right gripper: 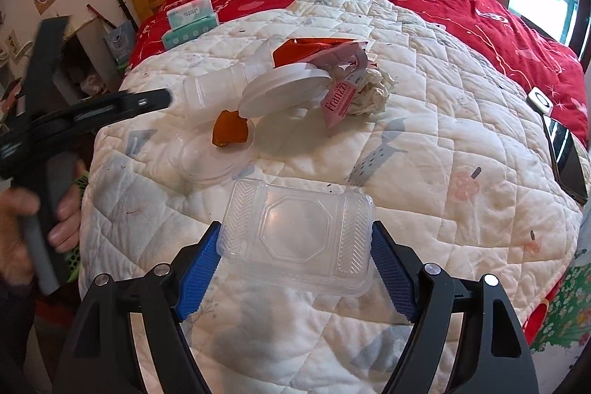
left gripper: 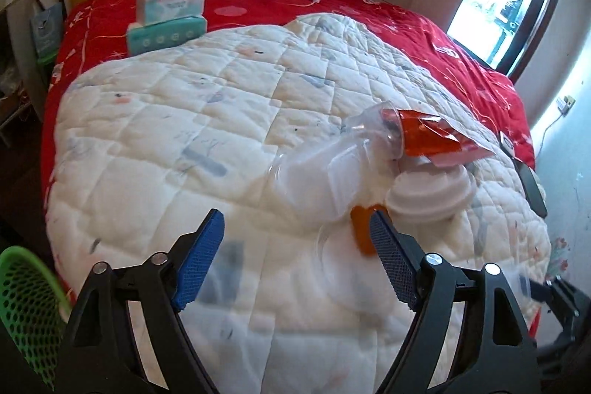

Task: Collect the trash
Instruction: 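Grasp a clear plastic container with the left tool, then carry both clear plastic pieces to the green wastebasket and release them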

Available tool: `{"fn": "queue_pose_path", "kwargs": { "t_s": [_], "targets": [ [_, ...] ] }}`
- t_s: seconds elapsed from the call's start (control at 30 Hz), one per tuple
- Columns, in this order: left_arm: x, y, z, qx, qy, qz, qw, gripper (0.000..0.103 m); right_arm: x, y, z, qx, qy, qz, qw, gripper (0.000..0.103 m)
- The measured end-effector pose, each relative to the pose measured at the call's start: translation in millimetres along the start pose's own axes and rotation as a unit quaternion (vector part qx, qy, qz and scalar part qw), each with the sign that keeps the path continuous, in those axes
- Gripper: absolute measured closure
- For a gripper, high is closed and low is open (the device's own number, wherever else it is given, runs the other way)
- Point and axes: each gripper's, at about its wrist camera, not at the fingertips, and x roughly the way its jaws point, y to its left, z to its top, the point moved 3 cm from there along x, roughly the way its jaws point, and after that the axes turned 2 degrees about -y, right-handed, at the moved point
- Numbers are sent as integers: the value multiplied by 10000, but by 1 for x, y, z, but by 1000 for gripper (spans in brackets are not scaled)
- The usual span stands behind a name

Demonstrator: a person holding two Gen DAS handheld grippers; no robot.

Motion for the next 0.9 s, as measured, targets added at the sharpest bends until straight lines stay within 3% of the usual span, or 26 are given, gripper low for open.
{"fn": "queue_pose_path", "kwargs": {
  "t_s": [0.3,0.47,0.67,0.9],
  "targets": [
    [35,-5,12,-177,143,-222,9995,43,3,-2,0,-8,23,90,10000,27],
    [40,-10,13,-89,116,-288,9995,64,6,-2,-1,-15,50,98,9999,27],
    [24,-8,12,-138,-68,-295,9994,65,1,-1,-2,-5,7,92,10000,27],
    [-30,14,3,-421,-357,-283,9981,66,-15,16,0,-81,-143,207,9997,27]
  ]
}}
